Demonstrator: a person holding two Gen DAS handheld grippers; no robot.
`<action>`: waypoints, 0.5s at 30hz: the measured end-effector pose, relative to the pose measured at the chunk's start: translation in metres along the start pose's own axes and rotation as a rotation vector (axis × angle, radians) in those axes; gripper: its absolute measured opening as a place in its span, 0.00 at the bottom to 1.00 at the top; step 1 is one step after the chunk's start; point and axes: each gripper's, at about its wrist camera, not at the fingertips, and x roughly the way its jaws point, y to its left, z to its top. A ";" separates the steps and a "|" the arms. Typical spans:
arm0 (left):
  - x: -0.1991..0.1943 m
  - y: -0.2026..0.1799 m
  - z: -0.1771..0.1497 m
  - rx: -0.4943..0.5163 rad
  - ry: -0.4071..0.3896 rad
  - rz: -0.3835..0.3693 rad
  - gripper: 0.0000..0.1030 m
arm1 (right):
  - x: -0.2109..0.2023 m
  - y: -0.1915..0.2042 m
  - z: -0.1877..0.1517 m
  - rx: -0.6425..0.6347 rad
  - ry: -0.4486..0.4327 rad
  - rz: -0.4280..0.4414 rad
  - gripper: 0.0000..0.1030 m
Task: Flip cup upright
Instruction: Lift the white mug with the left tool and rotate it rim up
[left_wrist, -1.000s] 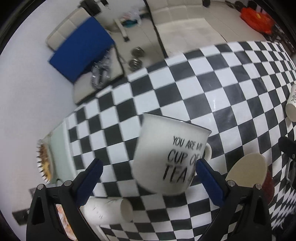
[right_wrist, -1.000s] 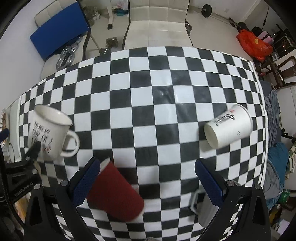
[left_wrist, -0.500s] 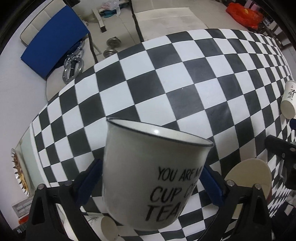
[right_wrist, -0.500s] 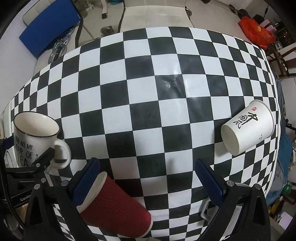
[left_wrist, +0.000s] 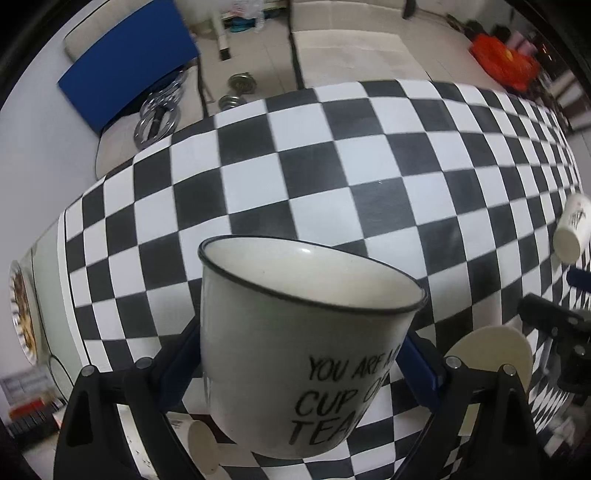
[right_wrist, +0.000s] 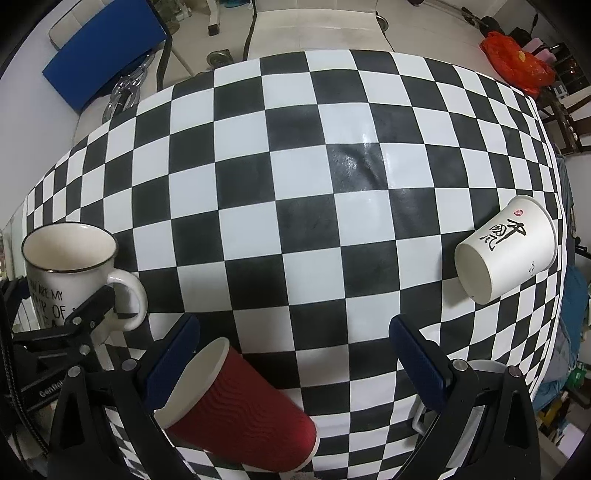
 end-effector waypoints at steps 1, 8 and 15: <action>0.000 0.001 0.000 -0.001 -0.002 -0.002 0.92 | -0.001 -0.002 -0.001 0.001 -0.002 0.000 1.00; 0.016 -0.008 0.010 0.091 0.039 0.035 0.92 | -0.007 -0.013 -0.009 0.012 -0.005 0.004 1.00; 0.030 -0.003 0.008 0.065 0.063 0.037 0.89 | -0.008 -0.020 -0.006 0.021 0.000 0.006 1.00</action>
